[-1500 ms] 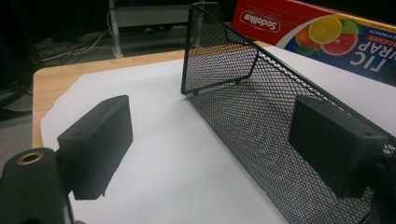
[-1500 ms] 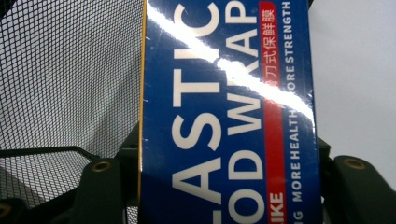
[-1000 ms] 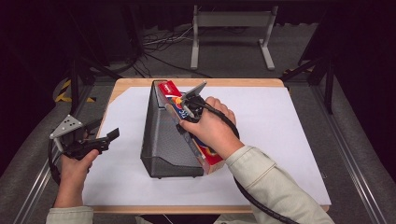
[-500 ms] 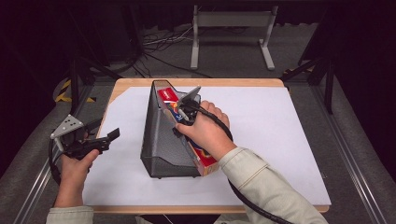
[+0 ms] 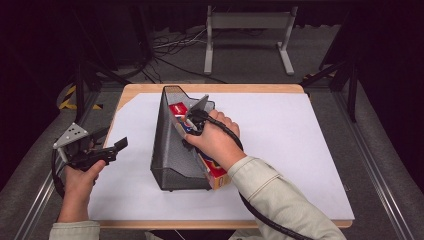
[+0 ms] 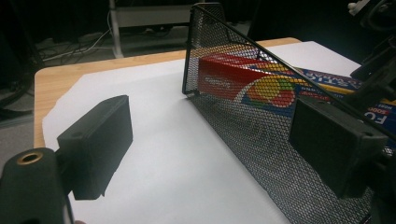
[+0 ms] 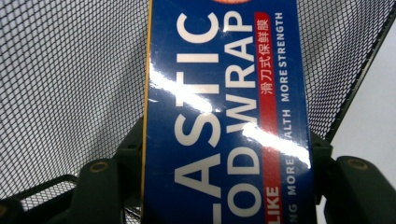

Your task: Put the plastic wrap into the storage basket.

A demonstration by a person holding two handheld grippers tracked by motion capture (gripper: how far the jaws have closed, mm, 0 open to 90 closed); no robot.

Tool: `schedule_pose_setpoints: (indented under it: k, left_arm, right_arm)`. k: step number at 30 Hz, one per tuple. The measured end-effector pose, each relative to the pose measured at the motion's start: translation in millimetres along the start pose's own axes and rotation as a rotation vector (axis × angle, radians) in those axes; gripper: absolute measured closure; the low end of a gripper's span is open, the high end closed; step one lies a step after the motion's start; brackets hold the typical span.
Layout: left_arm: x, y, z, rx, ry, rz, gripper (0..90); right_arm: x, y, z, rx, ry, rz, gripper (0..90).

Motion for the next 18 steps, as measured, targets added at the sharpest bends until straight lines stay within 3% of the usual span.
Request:
schedule_pose_setpoints:
  k: [8,18]
  left_arm:
    - [1.5,0.1,0.7,-0.005,-0.006,0.005,14.6]
    - [1.0,1.3,-1.1,0.008,-0.004,0.001,14.6]
  right_arm:
    - [-1.0,-2.6,-7.1,0.022,-0.014,-0.017,38.0]
    - [-0.3,-4.4,-9.9,0.027,0.004,-0.007,36.4]
Point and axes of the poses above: each handheld gripper's, and its own axes: z roughly backward along the jaws, y roughly out of its underside, x roughly to its left, the point moved 5 cm from there along -z, roughly forward along the jaws, and after that the axes turned 14 degrees about z, right-handed, at the moved point
